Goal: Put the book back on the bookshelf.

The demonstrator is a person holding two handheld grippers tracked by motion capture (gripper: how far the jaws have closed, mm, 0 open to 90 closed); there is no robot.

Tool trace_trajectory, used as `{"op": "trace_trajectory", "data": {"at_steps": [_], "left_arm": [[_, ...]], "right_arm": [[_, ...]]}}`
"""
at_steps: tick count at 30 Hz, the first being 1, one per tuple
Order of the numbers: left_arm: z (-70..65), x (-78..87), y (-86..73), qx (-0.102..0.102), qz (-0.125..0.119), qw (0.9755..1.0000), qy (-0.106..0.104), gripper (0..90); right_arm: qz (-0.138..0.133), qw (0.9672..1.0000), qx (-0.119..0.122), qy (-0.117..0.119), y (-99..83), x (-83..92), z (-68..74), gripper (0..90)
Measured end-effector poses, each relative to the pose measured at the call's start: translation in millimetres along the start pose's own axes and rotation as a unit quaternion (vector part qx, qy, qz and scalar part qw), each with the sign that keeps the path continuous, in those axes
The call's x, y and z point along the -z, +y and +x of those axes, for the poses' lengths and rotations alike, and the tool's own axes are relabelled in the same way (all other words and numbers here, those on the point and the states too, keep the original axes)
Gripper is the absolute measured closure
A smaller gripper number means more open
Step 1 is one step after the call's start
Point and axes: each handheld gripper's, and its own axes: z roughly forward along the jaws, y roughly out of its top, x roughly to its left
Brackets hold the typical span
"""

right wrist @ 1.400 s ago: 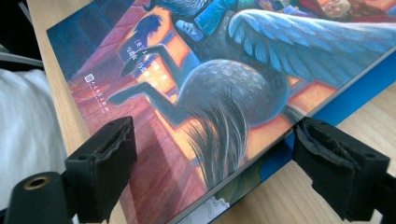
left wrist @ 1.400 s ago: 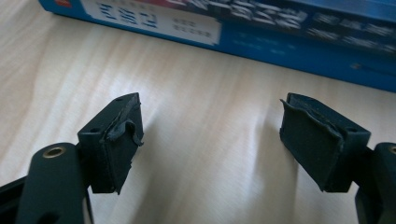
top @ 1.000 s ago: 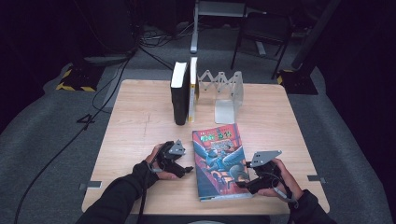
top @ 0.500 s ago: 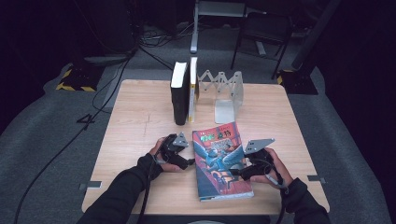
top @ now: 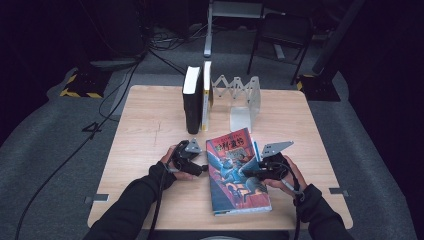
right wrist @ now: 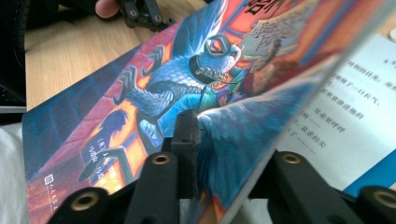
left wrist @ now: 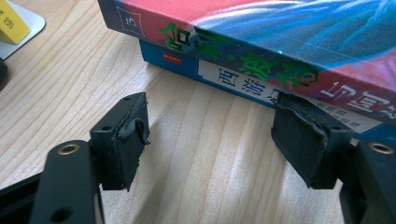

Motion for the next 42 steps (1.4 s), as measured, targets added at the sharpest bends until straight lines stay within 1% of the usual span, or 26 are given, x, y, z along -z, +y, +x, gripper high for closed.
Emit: {"op": "trace_trajectory", "data": {"at_steps": [6,8,10,13,14,15,17,18,19,20,21,22,23,24,25,27,28,29,30,31,33,35,37,39,40,42], "left_arm": [[6.0,-0.3,3.6,0.011,0.0,0.9999,0.005,27.8],[7.9,-0.2,4.4,0.009,-0.004,0.9999,0.012,28.0],[10.0,-0.2,5.9,0.012,-0.005,0.9998,0.013,29.7],[11.8,1.3,7.1,0.013,-0.01,0.9998,0.012,30.2],[13.5,4.1,8.2,0.016,-0.021,0.9996,0.01,35.4],[14.8,6.5,9.1,0.019,-0.026,0.9994,0.01,35.7],[17.1,10.7,11.0,0.026,-0.042,0.9988,0.003,40.2],[17.1,10.7,11.0,0.026,-0.042,0.9988,0.003,42.8],[17.3,13.8,13.3,0.022,-0.051,0.9984,0.006,42.8],[17.4,15.1,15.3,0.02,-0.053,0.9984,0.006,47.0],[17.8,16.2,17.3,0.02,-0.055,0.9983,0.004,48.8],[18.5,17.5,19.0,0.019,-0.06,0.998,-0.001,51.6],[19.6,19.0,21.4,0.019,-0.068,0.9975,-0.008,56.3],[20.2,20.0,23.3,0.017,-0.07,0.9973,-0.009,63.6],[20.8,21.4,27.7,0.007,-0.075,0.9971,-0.009,69.1],[23.5,23.4,30.9,0.011,-0.087,0.996,-0.019,71.7],[23.5,23.4,30.9,0.011,-0.087,0.996,-0.019,71.9],[25.9,25.8,33.8,0.015,-0.098,0.9946,-0.03,71.9],[26.8,27.3,35.5,0.013,-0.106,0.9935,-0.038,75.2],[27.1,28.7,37.8,0.01,-0.11,0.9928,-0.045,75.2],[25.3,31.4,42.5,-0.007,-0.117,0.9919,-0.05,81.0],[22.6,33.6,47.2,-0.016,-0.124,0.9905,-0.057,85.9],[19.7,36.0,50.5,-0.027,-0.131,0.9891,-0.061,88.9],[15.9,40.0,55.8,-0.036,-0.13,0.9892,-0.057,89.3],[16.0,40.9,56.8,-0.036,-0.132,0.9887,-0.061,89.4],[16.0,41.2,58.3,-0.037,-0.132,0.9886,-0.062,89.5]], "right_arm": [[-0.01,0.9998,0.011,-0.011,-0.1,1.4,4.2,73.8],[-0.014,0.9997,0.015,-0.012,0.2,1.9,5.6,73.9],[-0.023,0.9994,0.022,-0.012,0.1,3.0,6.8,74.1],[-0.028,0.9991,0.027,-0.015,-0.3,4.0,7.8,74.0],[-0.034,0.9987,0.033,-0.017,-0.6,5.7,9.4,74.0],[-0.037,0.9986,0.033,-0.02,-0.6,6.6,10.0,74.0],[-0.047,0.9979,0.038,-0.023,-0.5,9.3,11.2,74.1],[-0.047,0.9979,0.038,-0.023,-0.5,9.3,11.2,74.1],[-0.052,0.9975,0.042,-0.026,-0.2,10.4,11.6,74.1],[-0.058,0.9968,0.044,-0.032,0.2,11.7,12.6,74.2],[-0.064,0.9962,0.048,-0.035,0.3,12.5,12.9,74.2],[-0.067,0.9957,0.05,-0.038,0.4,13.3,13.2,74.2],[-0.073,0.995,0.054,-0.04,0.3,14.4,13.7,74.5],[-0.082,0.994,0.06,-0.041,0.1,15.7,14.5,74.6],[-0.089,0.9928,0.066,-0.047,0.4,16.9,16.1,74.6],[-0.097,0.9912,0.073,-0.053,0.1,18.0,17.9,74.6],[-0.097,0.9912,0.073,-0.053,0.1,18.0,17.9,74.6],[-0.105,0.9904,0.073,-0.053,-0.2,19.3,17.9,74.5],[-0.119,0.988,0.082,-0.055,-0.6,22.8,18.5,73.9],[-0.119,0.988,0.082,-0.055,-0.6,22.8,18.5,73.9],[-0.127,0.9867,0.087,-0.054,-0.4,24.8,18.5,72.2],[-0.127,0.9863,0.093,-0.051,0.0,26.5,18.8,68.3],[-0.131,0.9865,0.093,-0.034,0.7,27.5,18.9,62.6],[-0.123,0.9867,0.098,-0.043,3.1,27.0,19.7,63.5],[-0.122,0.987,0.097,-0.04,3.2,26.8,19.0,64.2],[-0.12,0.9874,0.094,-0.042,3.1,26.8,18.0,66.2]]}}
